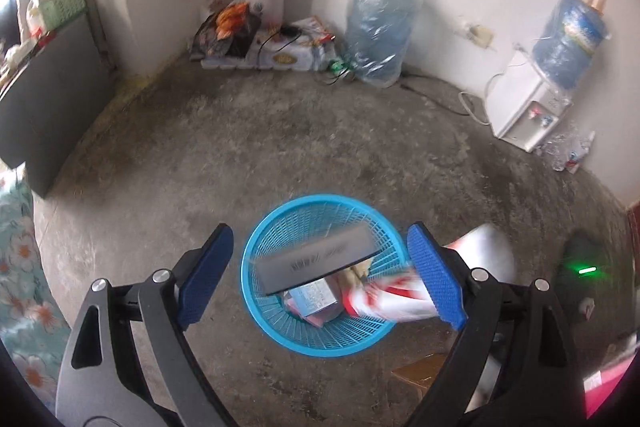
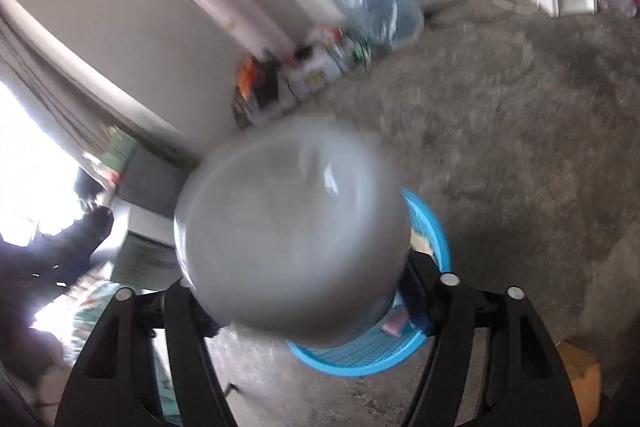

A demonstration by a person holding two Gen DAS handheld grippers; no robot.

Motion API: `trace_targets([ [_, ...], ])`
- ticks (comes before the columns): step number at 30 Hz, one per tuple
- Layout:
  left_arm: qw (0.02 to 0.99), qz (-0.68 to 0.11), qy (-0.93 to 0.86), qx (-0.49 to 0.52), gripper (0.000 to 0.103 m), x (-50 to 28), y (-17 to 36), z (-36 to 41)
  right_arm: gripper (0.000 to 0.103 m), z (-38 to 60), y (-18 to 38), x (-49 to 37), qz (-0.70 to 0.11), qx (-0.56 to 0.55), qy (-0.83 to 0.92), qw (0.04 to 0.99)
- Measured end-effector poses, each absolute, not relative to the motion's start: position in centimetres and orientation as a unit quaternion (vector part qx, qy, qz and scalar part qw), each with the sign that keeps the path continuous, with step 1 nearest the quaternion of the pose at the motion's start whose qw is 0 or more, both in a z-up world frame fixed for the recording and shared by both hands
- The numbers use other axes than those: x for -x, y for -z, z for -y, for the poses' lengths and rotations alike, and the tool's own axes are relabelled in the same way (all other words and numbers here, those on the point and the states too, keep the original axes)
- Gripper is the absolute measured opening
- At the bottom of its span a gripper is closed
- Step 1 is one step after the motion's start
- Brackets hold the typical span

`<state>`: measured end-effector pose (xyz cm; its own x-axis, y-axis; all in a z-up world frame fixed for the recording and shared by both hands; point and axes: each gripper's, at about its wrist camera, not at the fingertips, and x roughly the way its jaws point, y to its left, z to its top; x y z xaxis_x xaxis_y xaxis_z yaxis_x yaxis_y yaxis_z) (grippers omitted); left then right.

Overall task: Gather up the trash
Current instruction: 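Move both open tools back over the bed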

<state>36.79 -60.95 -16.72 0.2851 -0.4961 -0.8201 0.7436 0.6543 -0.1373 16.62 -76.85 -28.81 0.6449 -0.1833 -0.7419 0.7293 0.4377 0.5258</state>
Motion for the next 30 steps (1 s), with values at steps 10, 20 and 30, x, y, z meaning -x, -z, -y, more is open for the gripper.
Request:
trace_targets([
  [10,0.79,-0.441,0.411,-0.113,0.085,-36.1,14.6,57.8,0.075,75.6,31.4,-13.3,-0.309,-0.466,0.325,0.762],
  [20,0.796,-0.383,0.456,-0.107,0.085,-30.4,5.2,51.3,0.075,69.4,23.2,-5.3,-0.236,-0.467,0.311,0.793],
  [30,0.817,-0.348,0.441,-0.131,0.085,-24.3,-4.9,37.0,0.088,57.6,10.0,-4.8,-0.211,-0.331,0.21,0.895],
])
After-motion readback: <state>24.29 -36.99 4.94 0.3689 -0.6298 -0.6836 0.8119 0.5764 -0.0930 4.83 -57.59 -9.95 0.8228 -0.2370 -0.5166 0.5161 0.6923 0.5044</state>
